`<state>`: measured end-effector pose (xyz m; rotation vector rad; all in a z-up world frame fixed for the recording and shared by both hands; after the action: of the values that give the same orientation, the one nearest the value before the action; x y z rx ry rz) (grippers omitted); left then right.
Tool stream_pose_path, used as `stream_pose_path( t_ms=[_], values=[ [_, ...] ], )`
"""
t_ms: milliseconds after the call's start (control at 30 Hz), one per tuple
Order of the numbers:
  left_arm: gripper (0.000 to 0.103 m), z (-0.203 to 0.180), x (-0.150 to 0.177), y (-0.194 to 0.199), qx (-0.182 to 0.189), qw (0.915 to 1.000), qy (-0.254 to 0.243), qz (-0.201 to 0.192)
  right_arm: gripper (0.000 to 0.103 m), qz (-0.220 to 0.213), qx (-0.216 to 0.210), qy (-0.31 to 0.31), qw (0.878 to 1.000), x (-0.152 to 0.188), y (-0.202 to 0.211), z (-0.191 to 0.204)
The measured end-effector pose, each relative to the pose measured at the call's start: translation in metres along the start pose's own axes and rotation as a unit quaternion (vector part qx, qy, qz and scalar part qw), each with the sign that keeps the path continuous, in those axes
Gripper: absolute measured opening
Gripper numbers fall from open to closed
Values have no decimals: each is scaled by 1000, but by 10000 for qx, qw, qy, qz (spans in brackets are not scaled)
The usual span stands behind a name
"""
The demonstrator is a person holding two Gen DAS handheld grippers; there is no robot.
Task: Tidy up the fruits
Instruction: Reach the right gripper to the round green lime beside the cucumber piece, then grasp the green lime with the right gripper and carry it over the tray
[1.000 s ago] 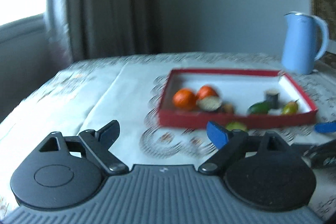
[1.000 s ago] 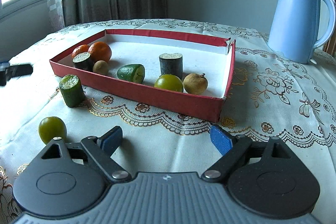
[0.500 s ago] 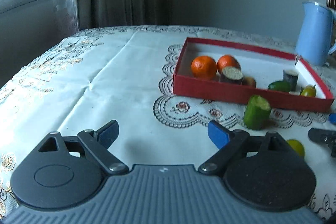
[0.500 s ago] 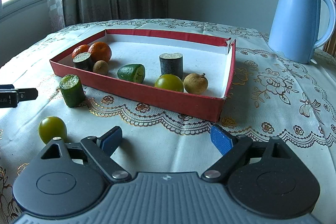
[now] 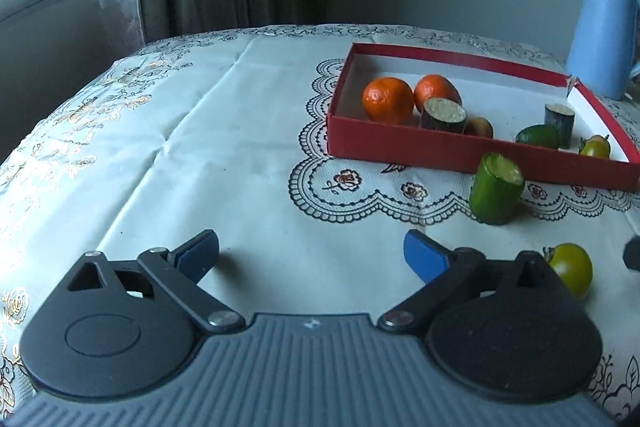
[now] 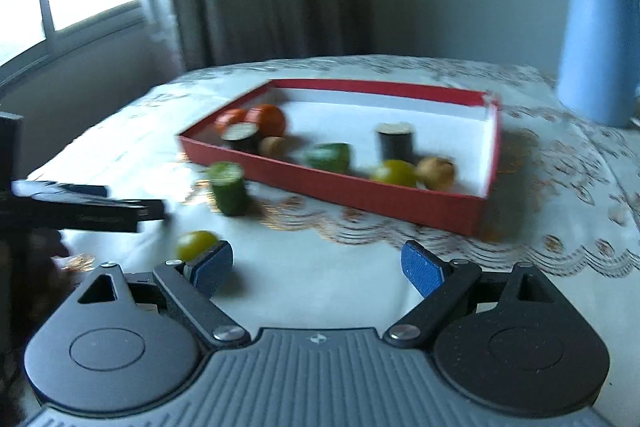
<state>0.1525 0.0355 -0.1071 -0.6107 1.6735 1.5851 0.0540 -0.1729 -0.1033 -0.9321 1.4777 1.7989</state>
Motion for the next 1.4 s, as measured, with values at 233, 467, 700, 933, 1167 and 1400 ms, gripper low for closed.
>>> stream_pose_path(
  t_ms=[233, 467, 700, 933, 1167, 1400],
  values=[
    [103, 2, 1, -2, 25, 9999, 93, 79, 92, -115, -216, 533, 9983, 0, -2, 37],
    [103, 3, 1, -2, 35, 9999, 110, 84, 91, -98, -191, 912, 9956, -1, -12, 60],
    [103, 3, 1, -3, 66, 9998, 156, 108, 70, 6, -218, 1028, 9945, -1, -24, 69],
    [103, 3, 1, -3, 73, 9998, 163, 110, 54, 205, -307, 842, 9958, 5, -36, 65],
    [103, 3, 1, -3, 74, 9998, 163, 109, 33, 162, -383, 1008, 9940, 9, -36, 74],
    [103, 3, 1, -3, 74, 9998, 163, 109, 33, 12, -185, 1120, 9935, 7, -30, 72]
  ],
)
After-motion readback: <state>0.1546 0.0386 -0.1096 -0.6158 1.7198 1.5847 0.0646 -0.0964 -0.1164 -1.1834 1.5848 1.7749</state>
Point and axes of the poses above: each gripper's, at about its wrist camera, not at the fingertips, and y roughly against the way its jaws point, z to its left, x to its underside, the point moved 9 cm from there along -y, roughly the way its jaws point, and after that the axes turned 1 degree about y, right-handed, at the moved point
